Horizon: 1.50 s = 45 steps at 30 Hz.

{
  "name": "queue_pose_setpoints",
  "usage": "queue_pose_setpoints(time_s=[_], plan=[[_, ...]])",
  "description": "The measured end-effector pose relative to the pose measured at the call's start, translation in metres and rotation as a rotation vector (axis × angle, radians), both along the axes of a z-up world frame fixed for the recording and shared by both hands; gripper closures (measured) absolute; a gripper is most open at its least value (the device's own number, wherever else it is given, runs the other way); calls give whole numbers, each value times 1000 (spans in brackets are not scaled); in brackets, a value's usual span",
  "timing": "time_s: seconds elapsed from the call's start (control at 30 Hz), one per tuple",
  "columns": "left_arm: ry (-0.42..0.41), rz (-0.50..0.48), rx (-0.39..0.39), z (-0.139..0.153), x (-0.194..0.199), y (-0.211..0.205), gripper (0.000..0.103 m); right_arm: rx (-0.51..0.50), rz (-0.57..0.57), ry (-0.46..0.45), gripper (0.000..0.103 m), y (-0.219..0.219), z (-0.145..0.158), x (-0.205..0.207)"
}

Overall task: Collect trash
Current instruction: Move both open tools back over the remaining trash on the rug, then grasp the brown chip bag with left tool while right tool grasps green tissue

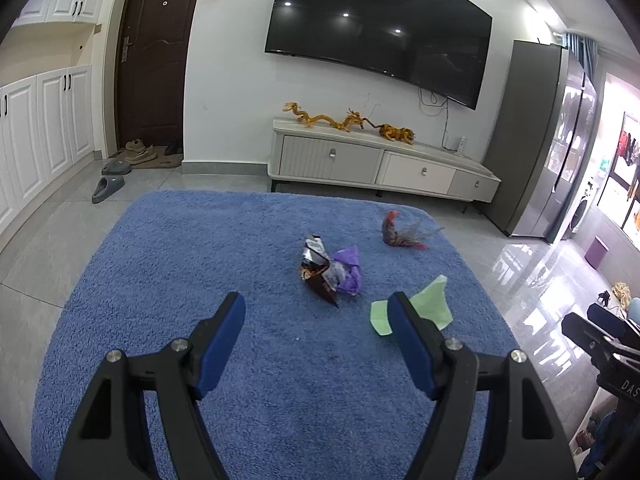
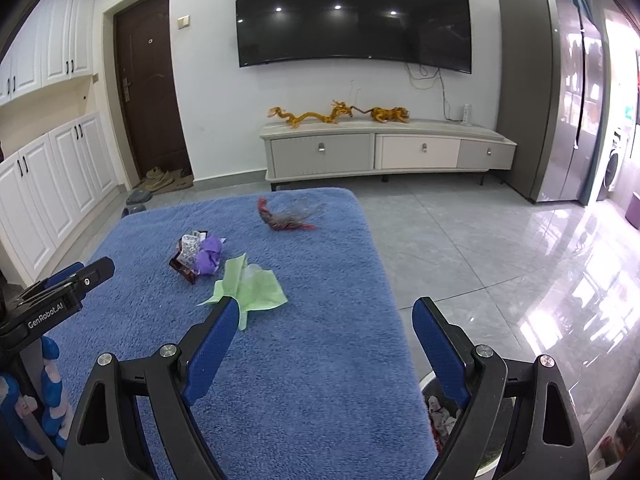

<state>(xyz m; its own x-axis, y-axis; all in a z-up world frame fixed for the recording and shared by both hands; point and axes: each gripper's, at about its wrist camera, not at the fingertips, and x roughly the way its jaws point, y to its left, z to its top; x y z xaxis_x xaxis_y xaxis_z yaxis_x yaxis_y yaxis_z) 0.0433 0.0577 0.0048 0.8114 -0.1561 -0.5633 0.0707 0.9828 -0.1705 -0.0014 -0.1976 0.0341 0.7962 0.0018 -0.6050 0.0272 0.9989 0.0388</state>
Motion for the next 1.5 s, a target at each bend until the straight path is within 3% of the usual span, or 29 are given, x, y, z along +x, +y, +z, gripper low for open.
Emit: queue_pose_setpoints(time_s=[0.47, 0.67, 1.0, 1.1, 1.3, 1.4, 1.5], plan=[[62, 39, 31, -21, 31, 16, 31, 12, 58, 52, 16, 14, -20, 30], [127, 28, -19, -36, 57, 30, 31, 27, 91, 73, 16, 13, -30, 46], [162, -103, -50, -44, 112, 6, 31, 81, 179, 119, 16, 19, -58, 86], [162, -100, -31, -49, 126, 0, 31, 93, 213, 126, 16, 24, -65, 97], [254, -104, -38, -80, 158, -2, 31, 116, 272, 138, 16, 34, -77, 118], [279, -130, -58, -89, 165, -6, 35, 130, 292, 152, 16, 36, -87, 127], [288, -134, -41, -94, 172, -11, 45, 156, 303, 164, 16, 38, -94, 136]])
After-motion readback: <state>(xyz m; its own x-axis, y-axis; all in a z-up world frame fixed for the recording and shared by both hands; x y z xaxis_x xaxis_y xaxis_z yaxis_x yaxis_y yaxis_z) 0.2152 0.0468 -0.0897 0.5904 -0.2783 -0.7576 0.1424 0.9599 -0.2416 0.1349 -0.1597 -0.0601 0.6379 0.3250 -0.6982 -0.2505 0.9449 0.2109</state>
